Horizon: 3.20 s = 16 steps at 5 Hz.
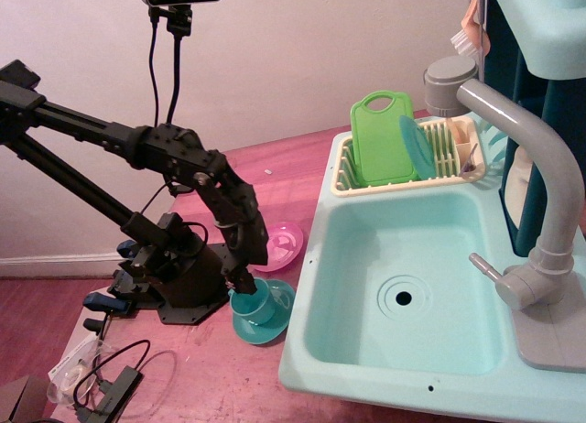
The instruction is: Put cup from anywhere into sink
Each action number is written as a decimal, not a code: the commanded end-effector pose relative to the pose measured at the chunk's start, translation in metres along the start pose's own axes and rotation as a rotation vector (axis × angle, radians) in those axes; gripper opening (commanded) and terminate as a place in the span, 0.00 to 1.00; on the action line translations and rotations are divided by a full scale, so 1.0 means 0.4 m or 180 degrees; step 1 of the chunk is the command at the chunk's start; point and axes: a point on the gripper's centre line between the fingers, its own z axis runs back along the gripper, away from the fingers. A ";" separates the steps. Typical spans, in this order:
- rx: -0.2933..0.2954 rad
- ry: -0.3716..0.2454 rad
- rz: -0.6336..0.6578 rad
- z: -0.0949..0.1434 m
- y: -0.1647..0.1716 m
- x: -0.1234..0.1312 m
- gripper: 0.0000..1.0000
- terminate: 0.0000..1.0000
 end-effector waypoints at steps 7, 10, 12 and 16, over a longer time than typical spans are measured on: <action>0.0085 -0.0066 -0.0399 0.012 -0.035 0.097 0.00 0.00; 0.0347 -0.0376 -0.0579 0.344 -0.009 0.080 0.00 0.00; 0.0419 -0.0449 -0.0849 0.416 -0.035 0.251 0.00 0.00; 0.0138 0.0125 -0.0869 0.233 -0.089 0.322 1.00 0.00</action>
